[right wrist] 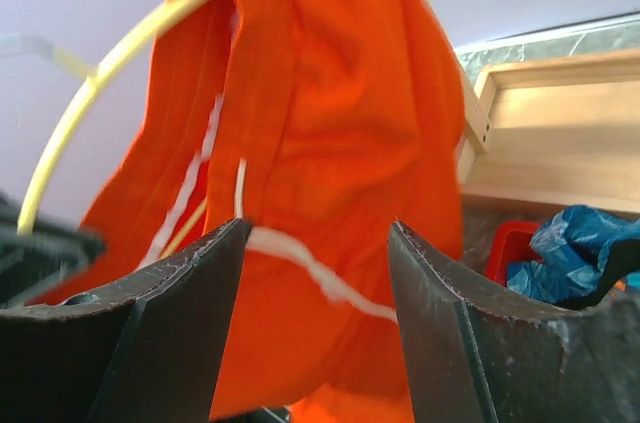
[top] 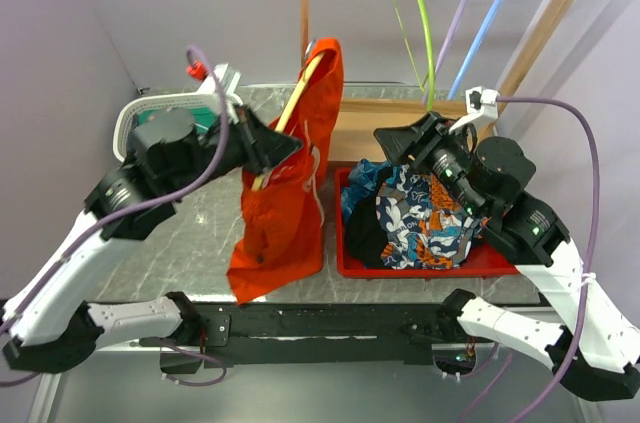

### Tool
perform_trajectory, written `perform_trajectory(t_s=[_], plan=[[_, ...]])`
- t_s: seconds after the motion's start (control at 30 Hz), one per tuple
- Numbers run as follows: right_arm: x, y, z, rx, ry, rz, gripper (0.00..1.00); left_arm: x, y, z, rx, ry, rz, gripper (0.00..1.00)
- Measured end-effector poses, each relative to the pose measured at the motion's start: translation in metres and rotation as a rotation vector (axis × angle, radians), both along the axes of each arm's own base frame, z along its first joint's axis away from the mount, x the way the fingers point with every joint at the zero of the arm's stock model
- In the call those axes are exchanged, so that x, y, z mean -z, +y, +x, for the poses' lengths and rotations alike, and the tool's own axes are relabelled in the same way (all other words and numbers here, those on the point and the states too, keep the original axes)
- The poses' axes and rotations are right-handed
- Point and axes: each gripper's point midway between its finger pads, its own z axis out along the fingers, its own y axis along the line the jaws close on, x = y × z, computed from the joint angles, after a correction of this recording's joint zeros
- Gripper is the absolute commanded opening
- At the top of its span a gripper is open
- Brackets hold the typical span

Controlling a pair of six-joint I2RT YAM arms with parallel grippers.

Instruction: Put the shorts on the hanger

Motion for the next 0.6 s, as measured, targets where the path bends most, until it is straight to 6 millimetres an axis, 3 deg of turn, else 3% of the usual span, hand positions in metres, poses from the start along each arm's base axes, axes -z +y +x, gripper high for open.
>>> perform_trajectory(t_s=[0.3,0.6], plan=[[0.022,-0.002,-0.005,-0.001,0.044,-0.003,0.67,-0.016,-0.044,0.059,-0.043,0.005,0.021,0.01],[0.017,-0.019,-0.022,0.003,0.027,0.016,0.67,-0.028,-0.041,0.131,-0.138,-0.009,-0.001,0.01]])
